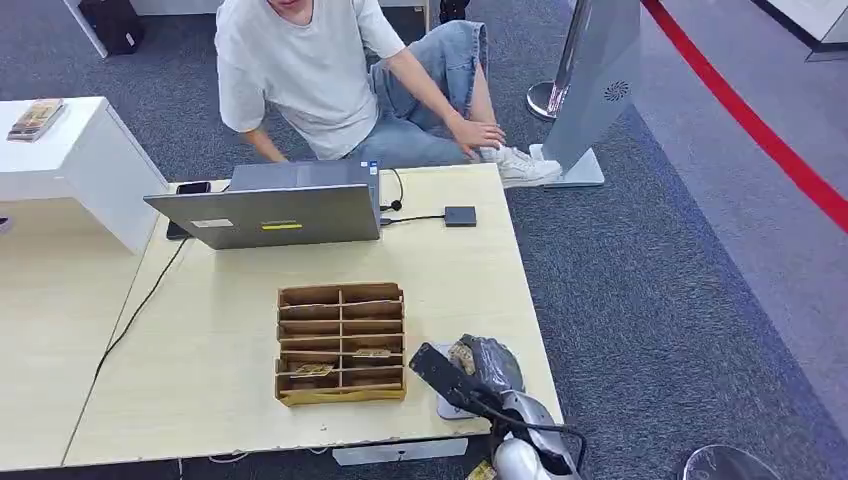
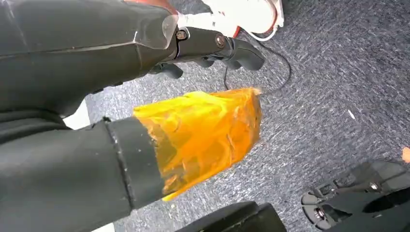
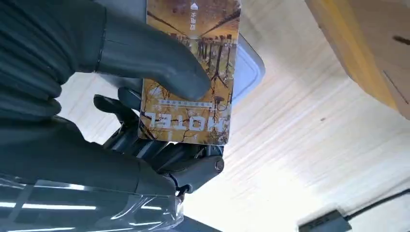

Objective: Pass the card to the sensor for recognition and then transmit it.

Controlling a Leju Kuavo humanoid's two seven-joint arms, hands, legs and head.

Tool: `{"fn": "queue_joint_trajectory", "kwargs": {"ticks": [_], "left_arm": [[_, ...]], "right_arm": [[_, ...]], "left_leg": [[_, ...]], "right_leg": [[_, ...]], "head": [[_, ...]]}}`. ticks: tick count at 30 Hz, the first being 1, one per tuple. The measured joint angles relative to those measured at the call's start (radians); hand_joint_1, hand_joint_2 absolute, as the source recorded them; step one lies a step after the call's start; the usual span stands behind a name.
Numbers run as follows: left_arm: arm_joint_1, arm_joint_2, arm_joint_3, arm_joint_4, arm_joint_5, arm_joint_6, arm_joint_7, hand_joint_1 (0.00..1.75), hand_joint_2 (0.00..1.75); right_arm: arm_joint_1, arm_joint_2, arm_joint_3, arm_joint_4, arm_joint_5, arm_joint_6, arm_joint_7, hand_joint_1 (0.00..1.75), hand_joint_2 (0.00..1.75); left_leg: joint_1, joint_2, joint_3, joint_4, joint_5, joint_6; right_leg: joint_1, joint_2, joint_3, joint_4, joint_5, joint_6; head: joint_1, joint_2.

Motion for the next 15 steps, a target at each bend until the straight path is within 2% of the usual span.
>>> {"fn": "queue_joint_trajectory", "kwargs": {"ticks": [15], "left_arm": [[0.005,-0.001,0.026,0.000,-0.011,0.000,-0.011,0.00,0.00]], "right_arm": [[0.018,-0.001,-0.019,-0.149,-0.030,-0.006,-0.055,1.75,1.75]], "left_leg": [[0.000,0.000,-0.001,0.000,0.000,0.000]], "right_leg": [[0.000,0.000,-0.002,0.000,0.000,0.000]], "head": [[0.000,0.000]]}}
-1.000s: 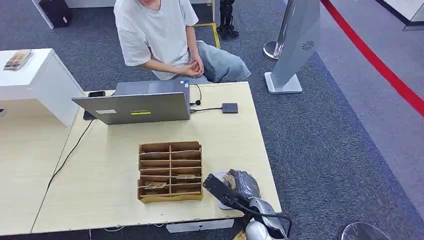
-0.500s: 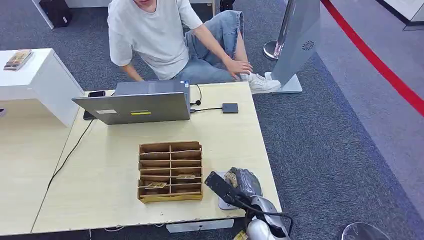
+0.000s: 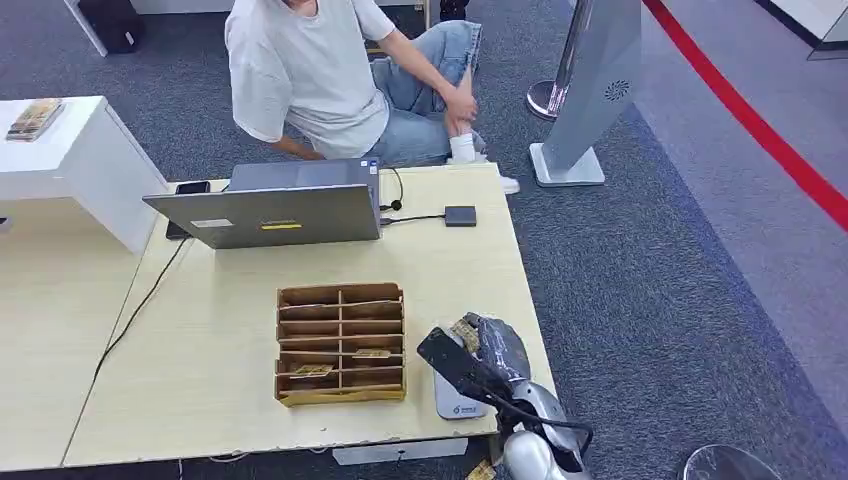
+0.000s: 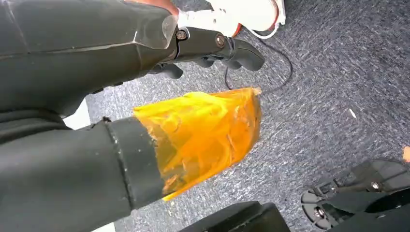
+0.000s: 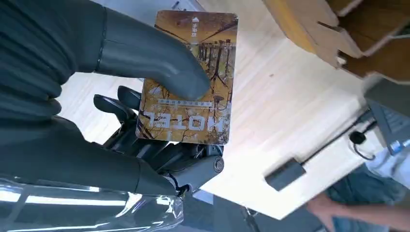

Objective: Pass the card to the sensor for recognition and then transmit it.

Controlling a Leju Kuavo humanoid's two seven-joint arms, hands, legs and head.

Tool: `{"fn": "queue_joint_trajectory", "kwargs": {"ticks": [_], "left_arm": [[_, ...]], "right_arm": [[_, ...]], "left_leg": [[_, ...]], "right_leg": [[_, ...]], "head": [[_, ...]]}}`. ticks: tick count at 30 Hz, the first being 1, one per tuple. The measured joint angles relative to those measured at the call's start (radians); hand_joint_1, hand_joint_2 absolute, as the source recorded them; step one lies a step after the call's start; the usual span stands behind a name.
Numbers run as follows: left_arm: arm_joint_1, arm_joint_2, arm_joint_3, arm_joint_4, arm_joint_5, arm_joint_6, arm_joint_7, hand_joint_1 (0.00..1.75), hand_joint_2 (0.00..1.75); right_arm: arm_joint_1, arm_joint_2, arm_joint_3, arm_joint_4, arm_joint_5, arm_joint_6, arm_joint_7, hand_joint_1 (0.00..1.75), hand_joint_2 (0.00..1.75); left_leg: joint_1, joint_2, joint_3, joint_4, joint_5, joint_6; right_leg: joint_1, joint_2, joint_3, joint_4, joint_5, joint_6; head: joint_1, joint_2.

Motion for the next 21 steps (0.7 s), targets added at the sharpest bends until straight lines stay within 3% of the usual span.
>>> {"fn": "queue_joint_trajectory", "kwargs": {"ticks": [21], "left_arm": [[0.001,-0.004,0.007,0.000,-0.034,-0.003,0.000,0.00,0.00]], "right_arm": [[-0.042,-0.002,0.059,-0.182,0.076,-0.055,-0.077,1.75,1.75]], "left_leg": [[0.000,0.000,0.000,0.000,0.000,0.000]], "right_leg": [[0.000,0.000,0.000,0.000,0.000,0.000]], "head": [[0.000,0.000]]}}
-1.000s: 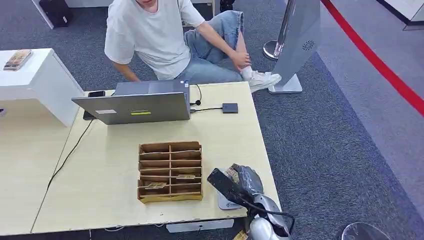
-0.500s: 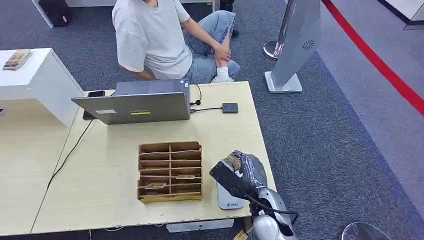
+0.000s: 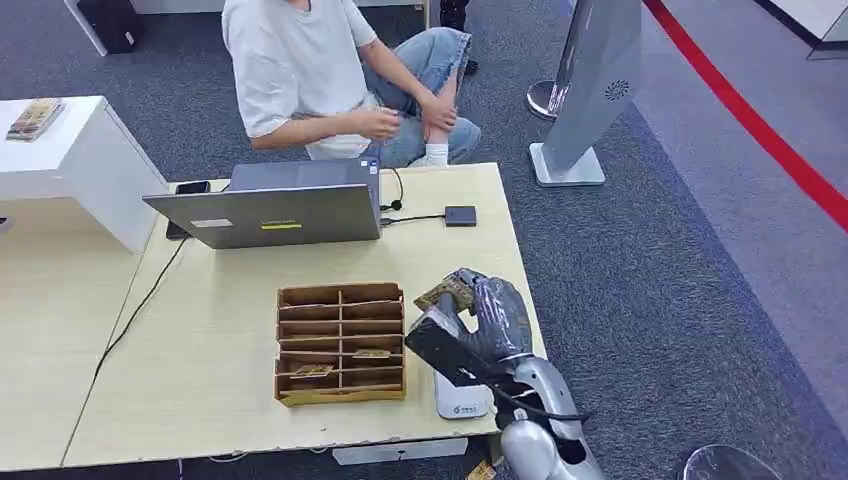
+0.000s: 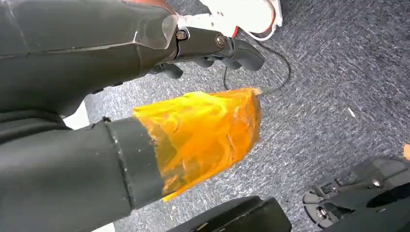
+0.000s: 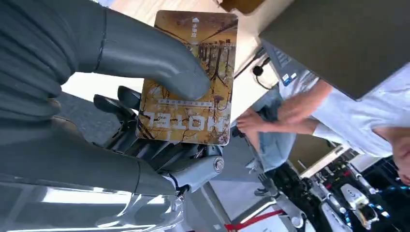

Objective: Pass the card to the sensor for recognition and then transmit it.

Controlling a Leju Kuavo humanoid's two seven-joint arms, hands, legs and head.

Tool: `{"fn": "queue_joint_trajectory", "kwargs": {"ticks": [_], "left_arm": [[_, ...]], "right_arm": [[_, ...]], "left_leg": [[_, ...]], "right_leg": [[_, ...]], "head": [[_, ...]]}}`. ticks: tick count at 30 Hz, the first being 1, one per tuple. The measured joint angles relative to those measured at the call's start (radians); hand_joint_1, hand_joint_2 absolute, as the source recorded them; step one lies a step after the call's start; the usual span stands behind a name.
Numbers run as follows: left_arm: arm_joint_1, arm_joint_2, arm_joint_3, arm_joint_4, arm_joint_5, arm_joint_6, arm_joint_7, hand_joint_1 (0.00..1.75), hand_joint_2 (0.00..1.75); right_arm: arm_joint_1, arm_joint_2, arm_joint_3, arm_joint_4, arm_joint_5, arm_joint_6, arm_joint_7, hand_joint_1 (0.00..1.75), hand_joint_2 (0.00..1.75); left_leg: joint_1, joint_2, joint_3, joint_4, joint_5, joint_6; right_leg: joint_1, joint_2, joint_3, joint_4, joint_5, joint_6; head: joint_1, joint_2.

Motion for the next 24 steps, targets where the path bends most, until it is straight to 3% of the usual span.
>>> {"fn": "queue_joint_trajectory", "kwargs": {"ticks": [14,24], "left_arm": [[-0.009,-0.002,0.000,-0.006,-0.063,-0.031,0.014,0.00,0.00],[-0.014,-0.010,-0.001,-0.010,-0.094,-0.043,0.015,0.00,0.00]], "right_arm": [[-0.145,0.000,0.069,0.029,0.103,-0.047,0.021,1.75,1.75],[-0.246,0.003,0.115,0.093,0.233,-0.096,0.079,1.75,1.75]], "left_leg": [[0.000,0.000,0.000,0.000,0.000,0.000],[0.000,0.000,0.000,0.000,0.000,0.000]], "right_leg": [[0.000,0.000,0.000,0.000,0.000,0.000],[0.000,0.000,0.000,0.000,0.000,0.000]], "head": [[0.000,0.000],[0.000,0.000]]}}
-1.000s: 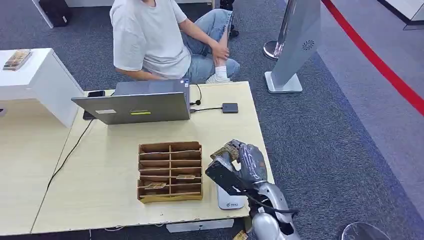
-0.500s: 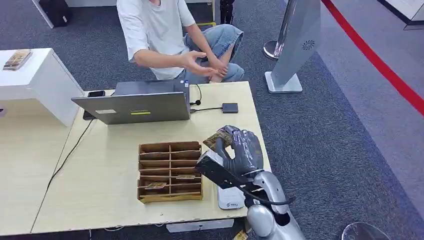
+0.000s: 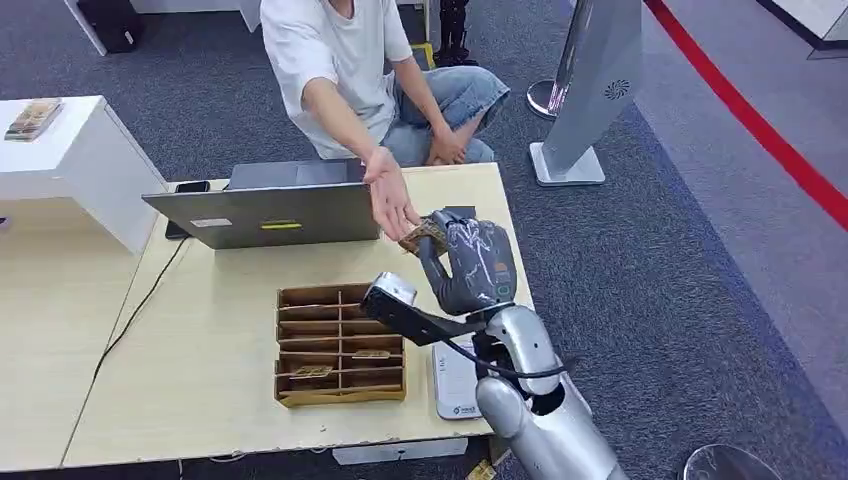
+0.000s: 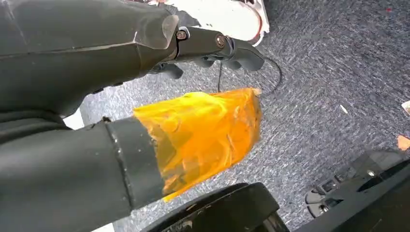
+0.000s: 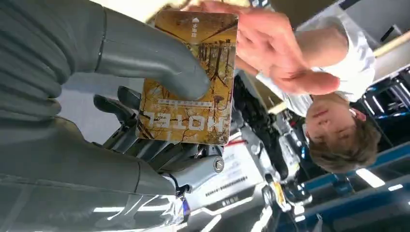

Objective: Pass the card to the sensor for recognition and then transmit it.

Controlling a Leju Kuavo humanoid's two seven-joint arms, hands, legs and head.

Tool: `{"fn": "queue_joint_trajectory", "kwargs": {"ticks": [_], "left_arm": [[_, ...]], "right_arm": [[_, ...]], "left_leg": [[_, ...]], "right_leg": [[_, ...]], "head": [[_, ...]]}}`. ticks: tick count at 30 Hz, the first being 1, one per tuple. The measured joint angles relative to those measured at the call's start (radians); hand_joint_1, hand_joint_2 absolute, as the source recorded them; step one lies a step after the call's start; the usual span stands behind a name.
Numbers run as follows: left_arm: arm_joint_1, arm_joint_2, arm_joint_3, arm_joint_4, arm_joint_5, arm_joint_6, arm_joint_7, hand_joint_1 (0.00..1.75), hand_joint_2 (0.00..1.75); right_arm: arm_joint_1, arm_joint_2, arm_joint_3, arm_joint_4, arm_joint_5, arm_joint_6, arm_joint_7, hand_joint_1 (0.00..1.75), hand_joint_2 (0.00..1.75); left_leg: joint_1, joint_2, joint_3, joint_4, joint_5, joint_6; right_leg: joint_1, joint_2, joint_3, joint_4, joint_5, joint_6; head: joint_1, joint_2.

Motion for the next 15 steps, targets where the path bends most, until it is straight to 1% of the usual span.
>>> {"fn": "queue_joint_trajectory", "kwargs": {"ticks": [4,6,15], "left_arm": [[-0.004,-0.001,-0.002,-0.001,-0.015,-0.009,0.005,0.00,0.00],[-0.007,-0.001,-0.004,-0.002,-0.021,-0.013,0.006,0.00,0.00],[-0.011,-0.001,-0.009,-0.006,-0.022,-0.014,0.006,0.00,0.00]], "right_arm": [[-0.053,0.010,0.021,0.043,0.065,-0.007,0.034,1.75,1.75],[-0.072,0.018,0.025,0.062,0.074,-0.007,0.043,1.75,1.75],[-0.106,0.032,0.036,0.103,0.081,-0.007,0.044,1.75,1.75]], "left_leg": [[0.000,0.000,0.000,0.000,0.000,0.000],[0.000,0.000,0.000,0.000,0.000,0.000],[0.000,0.000,0.000,0.000,0.000,0.000]], "right_leg": [[0.000,0.000,0.000,0.000,0.000,0.000],[0.000,0.000,0.000,0.000,0.000,0.000],[0.000,0.000,0.000,0.000,0.000,0.000]], "head": [[0.000,0.000],[0.000,0.000],[0.000,0.000]]}}
